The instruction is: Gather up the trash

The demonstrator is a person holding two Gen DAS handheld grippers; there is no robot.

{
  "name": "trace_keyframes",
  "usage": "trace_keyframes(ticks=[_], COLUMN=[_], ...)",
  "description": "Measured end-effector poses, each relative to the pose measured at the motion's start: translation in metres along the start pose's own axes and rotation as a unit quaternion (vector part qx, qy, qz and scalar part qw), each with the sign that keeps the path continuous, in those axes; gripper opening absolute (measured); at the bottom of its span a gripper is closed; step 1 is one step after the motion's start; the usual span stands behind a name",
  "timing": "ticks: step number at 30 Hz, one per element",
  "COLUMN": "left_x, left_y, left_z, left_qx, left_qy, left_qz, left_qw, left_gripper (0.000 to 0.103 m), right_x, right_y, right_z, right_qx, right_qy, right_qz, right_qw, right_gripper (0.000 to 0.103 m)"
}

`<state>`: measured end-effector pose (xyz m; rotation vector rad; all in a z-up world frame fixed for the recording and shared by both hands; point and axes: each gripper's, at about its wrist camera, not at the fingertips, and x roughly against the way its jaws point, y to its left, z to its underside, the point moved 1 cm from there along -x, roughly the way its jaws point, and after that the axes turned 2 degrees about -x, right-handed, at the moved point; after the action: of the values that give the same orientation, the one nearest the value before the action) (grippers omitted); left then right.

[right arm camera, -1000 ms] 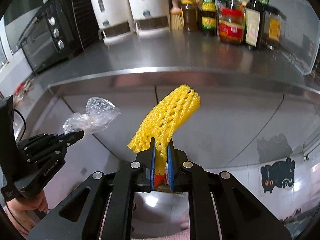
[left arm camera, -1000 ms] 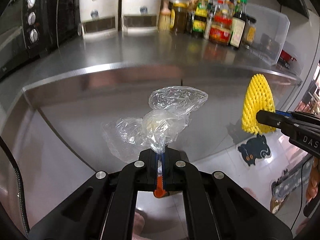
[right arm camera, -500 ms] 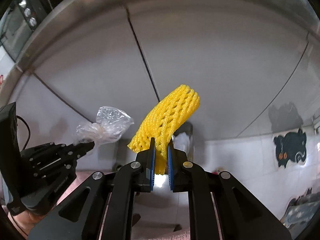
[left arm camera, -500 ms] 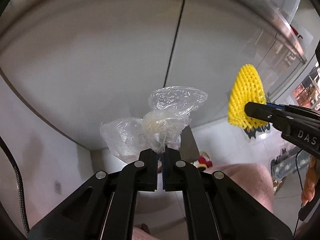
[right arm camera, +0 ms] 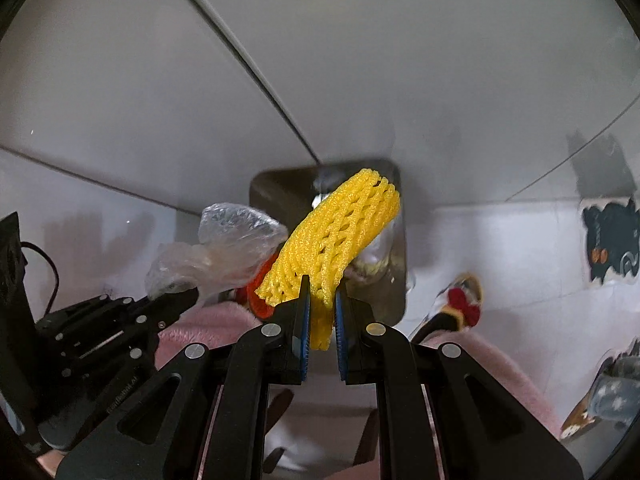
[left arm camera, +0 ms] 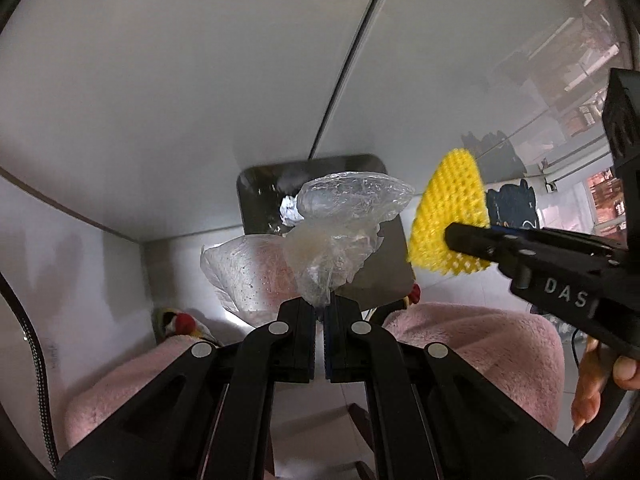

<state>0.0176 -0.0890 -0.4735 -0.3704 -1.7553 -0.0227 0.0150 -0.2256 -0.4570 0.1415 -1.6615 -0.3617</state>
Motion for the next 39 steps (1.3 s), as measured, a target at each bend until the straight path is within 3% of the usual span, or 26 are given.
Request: trace_keyframes(ticks=[7,13,15,17,19,24,27,29,33,35,39], left_x=[-0.04,-0.058,-0.059,-0.056,-0.052,-0.035,-0.013,0.008,0.056,0.083,0.137], left_y=[0.0,0.004,0.006,0.006,0.007,0.006,0.003,0.003,-0.002,-0.007,-0.014], left_z=[-0.006,-0.012,-0.014,-0.014,-0.013,-0.014,-0.013,-0.012,-0.006,-0.003,0.001], left_qx=[0.01,0.014,0.015,0.015,0.016,0.019,0.016,0.014,0.004,-0.005,-0.014], left_qy=[0.034,0.05,0.05,0.048,0.043,0.025,0.002,-0.022,-0.068,-0.096,-0.153], left_qz=[0.003,-0.002,0.0,0.0,0.001,0.001,-0.005,-0.011,-0.028,-0.035,-0.051], left_qw=[0.9994,0.9986,0.9986,0.9987,0.9989,0.9995,0.9999,0.9996,0.9973,0.9947,0.9868], left_gripper=[0.001,0.003,0.003,0.006,0.01,0.03,0.046,0.059,0.081,0.087,0.095], right_x=[-0.05,-0.062,-0.062,-0.06,-0.058,-0.037,-0.015,0.006,0.062,0.086,0.143], right_y=[-0.007,-0.004,-0.005,-0.005,-0.004,0.003,0.007,0.01,0.015,0.017,0.027], right_z=[-0.019,-0.031,-0.033,-0.034,-0.036,-0.035,-0.034,-0.032,-0.023,-0.017,0.0], right_qx=[-0.005,-0.008,-0.009,-0.012,-0.012,-0.013,-0.009,-0.004,0.004,0.006,0.009], right_qy=[0.077,0.086,0.085,0.082,0.076,0.048,0.019,-0.009,-0.076,-0.105,-0.169], right_qz=[0.0,0.001,0.001,-0.001,-0.003,-0.001,0.007,0.017,0.039,0.046,0.058], right_qw=[0.997,0.996,0.996,0.997,0.997,0.999,1.0,1.0,0.996,0.993,0.984], right_gripper=[0.015,0.015,0.021,0.04,0.044,0.048,0.057,0.071,0.086,0.099,0.099])
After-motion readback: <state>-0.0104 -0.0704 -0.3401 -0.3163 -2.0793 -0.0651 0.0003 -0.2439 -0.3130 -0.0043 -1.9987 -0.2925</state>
